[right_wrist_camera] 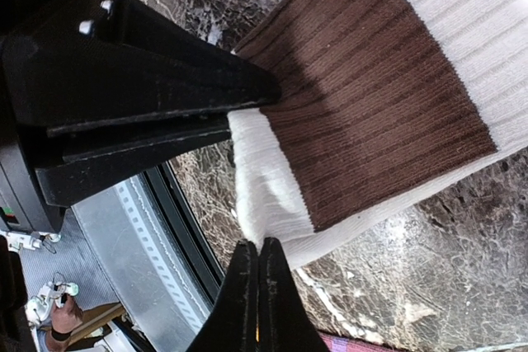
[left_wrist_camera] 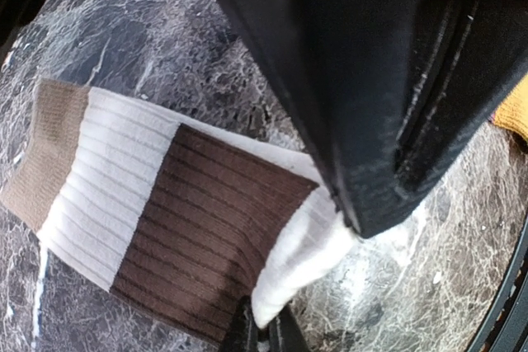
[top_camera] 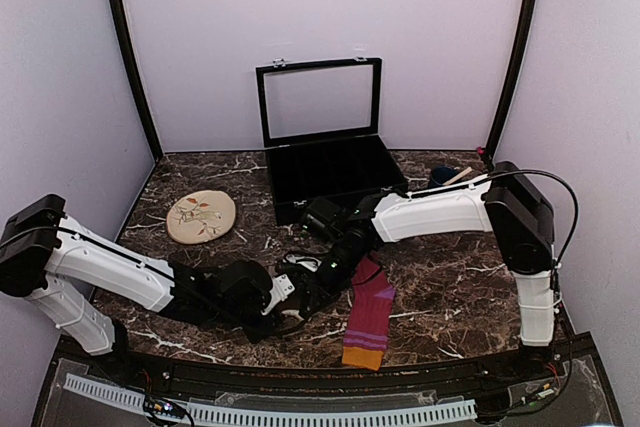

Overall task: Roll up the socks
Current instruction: Roll the sock at the center of the board.

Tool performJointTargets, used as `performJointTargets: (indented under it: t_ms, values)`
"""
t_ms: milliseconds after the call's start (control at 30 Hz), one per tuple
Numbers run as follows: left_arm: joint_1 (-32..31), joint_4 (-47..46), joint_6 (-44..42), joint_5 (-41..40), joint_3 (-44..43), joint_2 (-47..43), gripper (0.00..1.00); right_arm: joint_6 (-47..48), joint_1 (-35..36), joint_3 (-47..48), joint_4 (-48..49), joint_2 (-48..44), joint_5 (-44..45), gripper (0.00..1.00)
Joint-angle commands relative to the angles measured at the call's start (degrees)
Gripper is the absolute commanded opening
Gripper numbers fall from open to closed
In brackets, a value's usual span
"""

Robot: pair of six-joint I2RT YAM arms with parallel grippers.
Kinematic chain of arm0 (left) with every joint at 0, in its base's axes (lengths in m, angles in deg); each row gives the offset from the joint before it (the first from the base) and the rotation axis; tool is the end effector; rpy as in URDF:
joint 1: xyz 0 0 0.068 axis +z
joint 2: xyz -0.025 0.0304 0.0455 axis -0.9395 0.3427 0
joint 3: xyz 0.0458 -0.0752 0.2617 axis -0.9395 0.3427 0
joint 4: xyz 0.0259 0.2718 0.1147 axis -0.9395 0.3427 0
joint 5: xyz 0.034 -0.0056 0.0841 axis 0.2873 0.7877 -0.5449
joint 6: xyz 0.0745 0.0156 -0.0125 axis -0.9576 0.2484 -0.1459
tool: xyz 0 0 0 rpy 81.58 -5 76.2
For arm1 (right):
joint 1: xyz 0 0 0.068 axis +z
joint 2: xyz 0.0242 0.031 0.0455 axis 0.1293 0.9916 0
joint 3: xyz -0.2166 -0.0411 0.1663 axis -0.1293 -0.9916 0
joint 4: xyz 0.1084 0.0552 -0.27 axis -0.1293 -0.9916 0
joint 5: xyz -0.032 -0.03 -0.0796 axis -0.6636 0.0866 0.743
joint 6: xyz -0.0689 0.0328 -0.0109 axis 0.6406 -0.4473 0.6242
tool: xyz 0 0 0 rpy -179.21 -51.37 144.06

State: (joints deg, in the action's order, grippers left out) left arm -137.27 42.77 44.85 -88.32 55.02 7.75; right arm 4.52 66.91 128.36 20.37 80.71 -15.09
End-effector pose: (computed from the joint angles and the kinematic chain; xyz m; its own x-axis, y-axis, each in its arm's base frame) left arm 0.1306 -0.2875 0.0936 -0.3846 0.6352 -0.6698 0.8383 0.5441 0.0346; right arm 0.2007 0.4167 0.1201 -0.6572 -0.7276 -0.1968 -0.6573 0.4254 0.6221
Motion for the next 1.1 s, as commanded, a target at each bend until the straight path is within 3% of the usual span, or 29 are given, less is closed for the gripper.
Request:
performJointTargets:
  t_ms: [0, 167, 400, 533, 1067]
  values:
    - [-0.1, 3.2, -1.2, 2.4, -1.7, 0.5, 0.04, 0.6, -0.8, -0.5, 0.5, -0.5, -0.3, 0.0]
    - [-0.1, 6.7, -1.6, 6.2, -3.4, 1.1, 0.02, 0.5, -1.4, -2.1, 1.1, -1.1, 0.7, 0.03]
    - [0.9, 12.2, -2.0, 12.6, -5.9, 1.7, 0.01, 0.8, -2.4, -3.8, 2.4, -1.8, 1.7, 0.23]
    - [2.0, 14.8, -2.4, 14.3, -7.5, 1.9, 0.01, -0.1, -3.2, -5.7, 4.7, -3.0, 1.6, 0.29]
    - [9.8, 27.3, -6.8, 27.9, -19.1, 8.5, 0.0, -3.2, -7.5, -15.4, 16.4, -10.2, 8.1, 0.33]
